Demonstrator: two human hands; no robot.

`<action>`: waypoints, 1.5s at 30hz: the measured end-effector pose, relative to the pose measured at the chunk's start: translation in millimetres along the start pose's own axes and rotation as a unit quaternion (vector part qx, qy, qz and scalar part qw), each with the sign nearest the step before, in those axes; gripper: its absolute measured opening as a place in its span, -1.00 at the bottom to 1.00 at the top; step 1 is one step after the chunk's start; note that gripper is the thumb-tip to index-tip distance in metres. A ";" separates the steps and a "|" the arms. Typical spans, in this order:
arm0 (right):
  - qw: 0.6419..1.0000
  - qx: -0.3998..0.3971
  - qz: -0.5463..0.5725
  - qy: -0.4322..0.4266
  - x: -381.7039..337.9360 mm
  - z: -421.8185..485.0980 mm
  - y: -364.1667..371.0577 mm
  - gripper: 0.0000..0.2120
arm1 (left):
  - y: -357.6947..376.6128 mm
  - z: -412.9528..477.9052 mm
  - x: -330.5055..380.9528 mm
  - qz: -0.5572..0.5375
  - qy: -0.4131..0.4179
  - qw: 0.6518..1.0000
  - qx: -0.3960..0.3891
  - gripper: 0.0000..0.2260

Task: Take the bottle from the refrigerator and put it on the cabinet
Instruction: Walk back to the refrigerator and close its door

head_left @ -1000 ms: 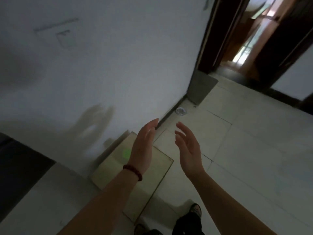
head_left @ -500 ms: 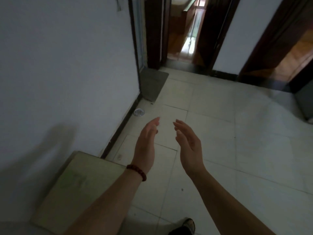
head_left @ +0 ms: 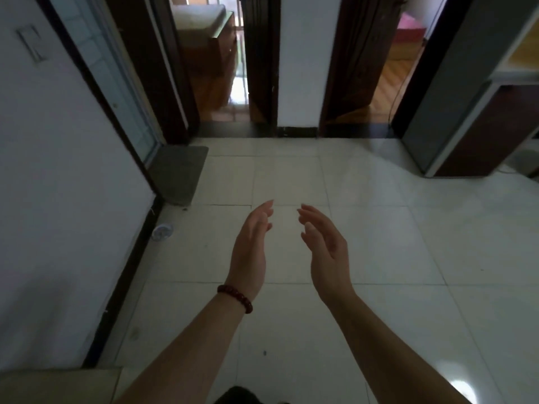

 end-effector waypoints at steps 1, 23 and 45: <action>1.000 0.010 -0.001 -0.002 0.3 7.7 -8.8 -0.69 | 11.1 8.7 2.2 0.006 0.004 1.000 -0.012 -0.67; 0.992 0.117 -0.053 0.008 46.4 338.2 -168.6 -0.67 | 240.2 337.5 16.8 0.024 0.031 0.988 -0.152 -0.52; 0.976 0.211 -0.046 -0.007 67.2 602.1 -540.3 -0.77 | 677.4 540.3 56.9 0.011 0.019 0.972 -0.234 -0.62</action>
Point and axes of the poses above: each hand's wrist, its own z-axis towards the middle knuckle, its own y-axis out of the palm, x = y × z, the point moved 4 cm from there along z, towards the middle knuckle, and after that the axes turned 1 degree about -x, right-handed, at the moved point
